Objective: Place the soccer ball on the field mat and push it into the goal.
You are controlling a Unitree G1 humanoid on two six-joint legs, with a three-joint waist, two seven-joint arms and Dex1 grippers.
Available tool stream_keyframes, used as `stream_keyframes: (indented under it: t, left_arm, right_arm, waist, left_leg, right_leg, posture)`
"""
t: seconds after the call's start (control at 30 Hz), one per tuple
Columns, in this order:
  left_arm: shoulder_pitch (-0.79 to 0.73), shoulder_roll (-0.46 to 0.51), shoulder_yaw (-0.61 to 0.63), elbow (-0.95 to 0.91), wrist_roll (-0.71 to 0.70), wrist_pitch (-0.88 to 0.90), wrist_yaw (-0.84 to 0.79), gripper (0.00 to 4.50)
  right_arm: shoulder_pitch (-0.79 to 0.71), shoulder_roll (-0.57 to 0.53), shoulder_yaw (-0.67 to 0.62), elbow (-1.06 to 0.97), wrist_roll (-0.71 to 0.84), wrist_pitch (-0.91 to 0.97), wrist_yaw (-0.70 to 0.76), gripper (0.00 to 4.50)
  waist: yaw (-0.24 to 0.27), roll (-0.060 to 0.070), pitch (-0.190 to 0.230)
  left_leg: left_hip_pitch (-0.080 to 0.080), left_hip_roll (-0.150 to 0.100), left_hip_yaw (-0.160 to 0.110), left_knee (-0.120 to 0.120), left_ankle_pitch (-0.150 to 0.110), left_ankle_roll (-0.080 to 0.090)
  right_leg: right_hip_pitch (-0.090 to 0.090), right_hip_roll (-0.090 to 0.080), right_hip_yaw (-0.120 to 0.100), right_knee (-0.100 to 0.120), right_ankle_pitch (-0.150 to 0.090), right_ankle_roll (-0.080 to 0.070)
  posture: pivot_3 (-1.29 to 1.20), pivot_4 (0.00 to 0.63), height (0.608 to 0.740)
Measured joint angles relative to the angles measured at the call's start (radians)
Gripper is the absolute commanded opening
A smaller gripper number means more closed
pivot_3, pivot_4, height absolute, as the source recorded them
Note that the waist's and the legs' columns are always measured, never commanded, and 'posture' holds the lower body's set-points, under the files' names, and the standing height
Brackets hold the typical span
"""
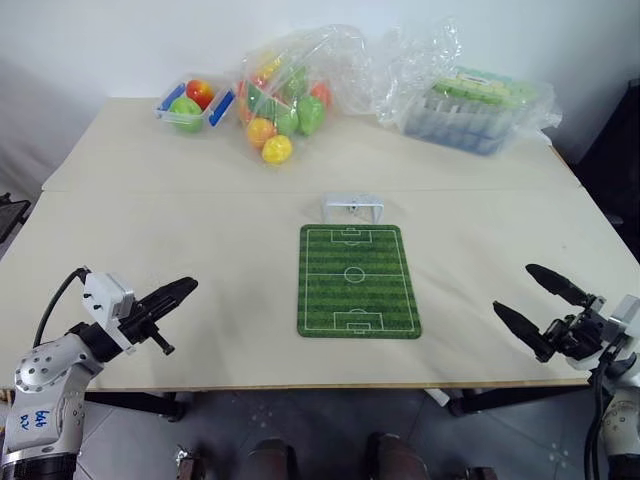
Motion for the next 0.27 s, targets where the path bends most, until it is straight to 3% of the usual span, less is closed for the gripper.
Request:
stream_keyframes:
  t: [0.27]
  left_arm:
    - [-0.002,-0.007,-0.001,-0.001,0.000,-0.014,0.011,0.04]
  right_arm:
    - [-0.018,0.000,0.000,0.004,-0.001,0.000,0.012,4.50]
  waist:
    - [0.000,0.000,0.000]
  left_leg:
    - [0.000,0.000,0.000,0.000,0.000,0.000]
  right_leg:
    - [0.000,0.000,0.000,0.000,0.000,0.000]
  posture:
    - [0.00,0.150,0.740]
